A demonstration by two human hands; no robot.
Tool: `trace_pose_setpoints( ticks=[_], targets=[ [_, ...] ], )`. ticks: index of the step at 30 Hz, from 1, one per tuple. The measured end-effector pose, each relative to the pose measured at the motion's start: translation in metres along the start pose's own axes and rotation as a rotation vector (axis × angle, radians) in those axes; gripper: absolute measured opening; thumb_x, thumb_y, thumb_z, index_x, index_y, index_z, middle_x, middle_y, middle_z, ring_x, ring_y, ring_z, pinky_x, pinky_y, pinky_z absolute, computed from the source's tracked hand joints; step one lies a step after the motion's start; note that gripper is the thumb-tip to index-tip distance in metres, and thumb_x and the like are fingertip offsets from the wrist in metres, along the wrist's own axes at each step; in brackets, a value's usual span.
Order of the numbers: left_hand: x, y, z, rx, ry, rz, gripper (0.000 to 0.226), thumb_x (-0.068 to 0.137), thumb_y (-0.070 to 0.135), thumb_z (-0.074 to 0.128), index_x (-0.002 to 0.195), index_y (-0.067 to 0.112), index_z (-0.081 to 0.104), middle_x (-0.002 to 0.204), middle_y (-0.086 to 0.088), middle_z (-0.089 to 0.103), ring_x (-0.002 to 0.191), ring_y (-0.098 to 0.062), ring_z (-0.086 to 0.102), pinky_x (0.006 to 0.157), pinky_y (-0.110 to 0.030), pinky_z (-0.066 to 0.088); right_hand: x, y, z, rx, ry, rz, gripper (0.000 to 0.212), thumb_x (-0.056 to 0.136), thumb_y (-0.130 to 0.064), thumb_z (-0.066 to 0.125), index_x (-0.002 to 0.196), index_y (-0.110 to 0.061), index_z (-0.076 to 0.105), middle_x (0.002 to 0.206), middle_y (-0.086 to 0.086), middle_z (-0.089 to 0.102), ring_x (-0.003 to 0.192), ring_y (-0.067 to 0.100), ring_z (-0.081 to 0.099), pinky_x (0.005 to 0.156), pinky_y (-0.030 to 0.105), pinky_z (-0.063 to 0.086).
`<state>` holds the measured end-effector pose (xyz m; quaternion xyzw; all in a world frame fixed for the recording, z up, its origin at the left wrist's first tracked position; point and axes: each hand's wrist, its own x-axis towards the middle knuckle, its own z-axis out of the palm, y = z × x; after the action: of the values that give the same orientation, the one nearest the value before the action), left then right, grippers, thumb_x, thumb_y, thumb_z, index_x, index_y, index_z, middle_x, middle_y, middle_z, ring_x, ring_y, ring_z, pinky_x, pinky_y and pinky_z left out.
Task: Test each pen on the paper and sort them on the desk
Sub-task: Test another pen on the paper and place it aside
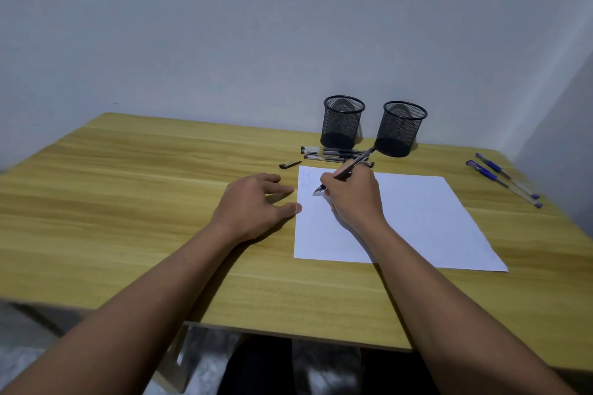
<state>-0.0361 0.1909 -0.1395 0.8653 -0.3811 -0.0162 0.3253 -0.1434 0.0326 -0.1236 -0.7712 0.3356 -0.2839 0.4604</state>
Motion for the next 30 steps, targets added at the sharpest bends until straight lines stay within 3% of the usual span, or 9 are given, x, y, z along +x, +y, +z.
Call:
trace_pose_setpoints(
  ticks=[4,7,10,12,16,19,23,27,30],
  targets=[
    [0.001,0.001,-0.001,0.007,-0.011,-0.003,0.049,0.072,0.063,0.071,0.115,0.040,0.072,0.143,0.015,0.054,0.132,-0.007,0.048,0.109,-0.038,0.039,0.002,-0.004,0.001,0.060,0.024,0.045,0.017,0.089,-0.024,0.067,0.089,-0.007,0.067,0.071,-0.001,0.067,0.063,0.010,0.062,0.056,0.027,0.044],
    [0.004,-0.002,0.000,-0.045,-0.015,-0.043,0.044,0.067,0.065,0.069,0.105,0.042,0.075,0.135,0.018,0.059,0.126,-0.005,0.053,0.107,-0.039,0.041,0.006,-0.007,0.000,0.143,0.030,0.080,0.016,0.090,-0.022,0.065,0.086,-0.007,0.069,0.065,-0.003,0.068,0.053,0.012,0.059,0.051,0.029,0.047],
    [0.017,0.002,-0.001,-0.184,0.092,-0.126,0.029,0.072,0.058,0.065,0.082,0.034,0.077,0.098,0.014,0.075,0.098,-0.011,0.067,0.084,-0.032,0.051,0.012,-0.012,-0.006,0.256,0.007,0.077,0.014,0.093,-0.017,0.064,0.082,-0.009,0.068,0.068,0.002,0.071,0.053,0.017,0.055,0.049,0.030,0.048],
    [0.034,0.007,-0.001,-0.168,0.191,-0.176,0.026,0.081,0.051,0.064,0.079,0.027,0.074,0.078,0.008,0.072,0.082,-0.018,0.067,0.067,-0.029,0.045,0.017,-0.015,-0.011,0.293,0.006,0.053,0.012,0.093,-0.014,0.065,0.081,-0.010,0.067,0.070,0.004,0.072,0.056,0.018,0.056,0.050,0.031,0.048],
    [0.067,0.009,0.006,-0.010,0.216,-0.204,0.032,0.085,0.050,0.061,0.100,0.026,0.075,0.101,0.003,0.075,0.102,-0.024,0.065,0.083,-0.035,0.050,0.025,-0.019,-0.021,0.330,-0.026,0.012,0.012,0.093,-0.015,0.067,0.081,-0.014,0.067,0.072,0.006,0.071,0.059,0.017,0.056,0.053,0.032,0.050],
    [0.078,0.010,0.011,0.115,0.172,-0.185,0.022,0.089,0.042,0.063,0.099,0.028,0.077,0.103,0.001,0.076,0.108,-0.026,0.063,0.090,-0.039,0.050,0.029,-0.018,-0.030,0.350,-0.070,0.001,0.018,0.096,-0.017,0.065,0.079,-0.013,0.068,0.073,0.007,0.069,0.061,0.014,0.058,0.051,0.030,0.052],
    [0.076,0.015,0.005,-0.015,0.158,-0.108,0.007,0.088,0.025,0.068,0.089,0.024,0.075,0.088,0.003,0.073,0.091,-0.019,0.065,0.077,-0.030,0.050,0.027,-0.014,-0.038,0.390,-0.099,0.010,0.017,0.097,-0.012,0.065,0.080,-0.012,0.068,0.076,0.009,0.067,0.068,0.014,0.061,0.050,0.026,0.055],
    [0.064,0.033,-0.009,-0.253,0.146,0.024,0.005,0.086,0.013,0.072,0.086,0.017,0.074,0.079,0.006,0.071,0.069,0.002,0.061,0.060,-0.004,0.038,0.020,-0.016,-0.045,0.521,-0.097,0.018,0.012,0.095,-0.011,0.069,0.083,-0.013,0.072,0.082,0.006,0.071,0.080,0.016,0.068,0.054,0.025,0.057],
    [0.058,0.047,-0.017,-0.381,0.122,0.062,0.005,0.086,0.012,0.074,0.088,0.015,0.077,0.073,0.009,0.071,0.060,0.006,0.060,0.063,-0.010,0.043,0.016,-0.022,-0.054,0.585,-0.097,0.012,0.008,0.093,-0.012,0.071,0.085,-0.013,0.073,0.087,0.008,0.073,0.085,0.017,0.070,0.059,0.025,0.058]
  ],
)
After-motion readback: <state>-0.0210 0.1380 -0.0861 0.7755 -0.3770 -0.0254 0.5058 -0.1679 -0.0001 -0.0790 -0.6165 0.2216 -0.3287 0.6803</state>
